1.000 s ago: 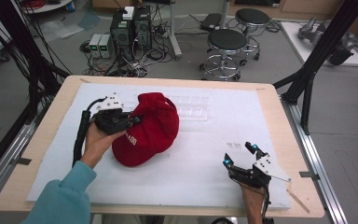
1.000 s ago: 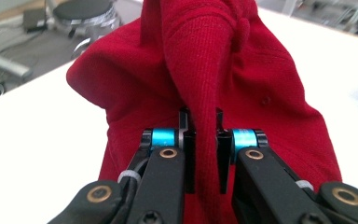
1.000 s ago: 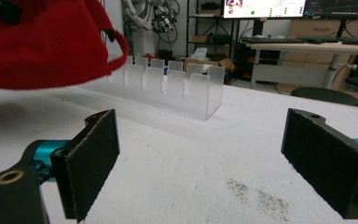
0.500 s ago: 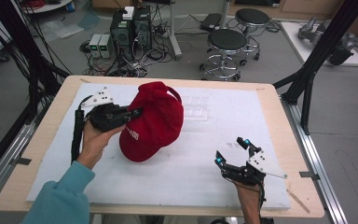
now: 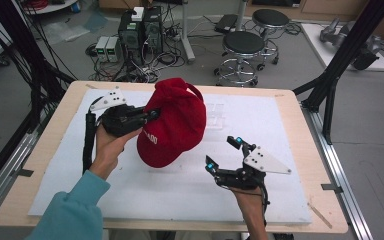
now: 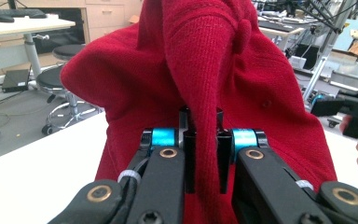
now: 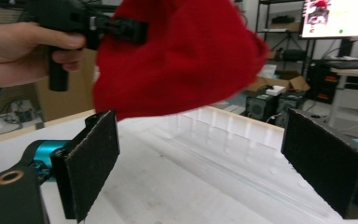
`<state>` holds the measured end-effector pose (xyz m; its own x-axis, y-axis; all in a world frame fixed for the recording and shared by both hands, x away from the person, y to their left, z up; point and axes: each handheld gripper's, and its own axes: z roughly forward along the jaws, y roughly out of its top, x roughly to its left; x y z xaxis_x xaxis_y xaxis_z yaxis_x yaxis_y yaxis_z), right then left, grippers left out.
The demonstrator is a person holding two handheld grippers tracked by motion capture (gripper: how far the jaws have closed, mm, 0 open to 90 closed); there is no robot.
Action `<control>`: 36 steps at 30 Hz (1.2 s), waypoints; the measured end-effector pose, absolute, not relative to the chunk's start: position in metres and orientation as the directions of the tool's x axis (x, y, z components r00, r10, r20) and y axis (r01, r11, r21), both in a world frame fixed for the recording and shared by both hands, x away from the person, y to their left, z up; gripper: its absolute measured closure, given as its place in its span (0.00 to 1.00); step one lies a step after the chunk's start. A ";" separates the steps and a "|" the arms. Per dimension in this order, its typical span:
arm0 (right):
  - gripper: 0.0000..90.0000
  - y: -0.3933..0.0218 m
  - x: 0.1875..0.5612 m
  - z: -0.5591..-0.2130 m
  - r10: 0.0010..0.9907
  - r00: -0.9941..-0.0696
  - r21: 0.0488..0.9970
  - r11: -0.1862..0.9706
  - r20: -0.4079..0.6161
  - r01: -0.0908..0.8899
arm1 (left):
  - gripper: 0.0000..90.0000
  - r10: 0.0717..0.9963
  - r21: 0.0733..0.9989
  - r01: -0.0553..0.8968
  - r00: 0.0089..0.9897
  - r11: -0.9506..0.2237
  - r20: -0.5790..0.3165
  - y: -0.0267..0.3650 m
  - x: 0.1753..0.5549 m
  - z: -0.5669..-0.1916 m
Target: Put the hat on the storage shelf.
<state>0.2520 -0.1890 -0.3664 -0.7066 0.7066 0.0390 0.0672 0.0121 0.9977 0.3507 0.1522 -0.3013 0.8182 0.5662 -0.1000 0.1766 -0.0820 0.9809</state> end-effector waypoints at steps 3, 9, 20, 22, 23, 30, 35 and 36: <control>0.11 -0.177 0.253 -0.368 0.692 -0.721 0.997 0.021 0.043 0.080 | 0.97 0.561 0.983 0.172 0.821 -0.068 -0.105 0.148 0.352 -0.301; 0.12 -0.158 0.257 -0.375 0.665 -0.745 0.994 0.035 0.053 0.103 | 0.97 0.549 0.985 0.169 0.827 -0.040 -0.120 0.141 0.353 -0.298; 0.19 -0.138 0.263 -0.380 0.642 -0.758 0.987 0.016 0.113 0.160 | 0.97 0.534 0.987 0.158 0.836 -0.018 -0.124 0.133 0.349 -0.295; 0.28 -0.136 0.264 -0.380 0.618 -0.777 0.985 0.015 0.125 0.170 | 0.97 0.529 0.988 0.152 0.840 -0.016 -0.121 0.132 0.349 -0.295; 0.29 -0.135 0.265 -0.380 0.604 -0.786 0.984 0.013 0.135 0.180 | 0.97 0.530 0.989 0.149 0.839 -0.015 -0.118 0.131 0.349 -0.295; 0.57 -0.130 0.268 -0.381 0.574 -0.802 0.979 0.005 0.166 0.206 | 0.97 0.514 0.989 0.147 0.850 -0.026 -0.113 0.128 0.347 -0.295; 0.78 -0.130 0.270 -0.381 0.548 -0.817 0.977 0.001 0.178 0.214 | 0.97 0.507 0.989 0.143 0.856 -0.032 -0.107 0.125 0.347 -0.296; 0.81 -0.130 0.271 -0.381 0.541 -0.821 0.977 0.002 0.179 0.214 | 0.97 0.503 0.989 0.143 0.857 -0.034 -0.107 0.125 0.347 -0.296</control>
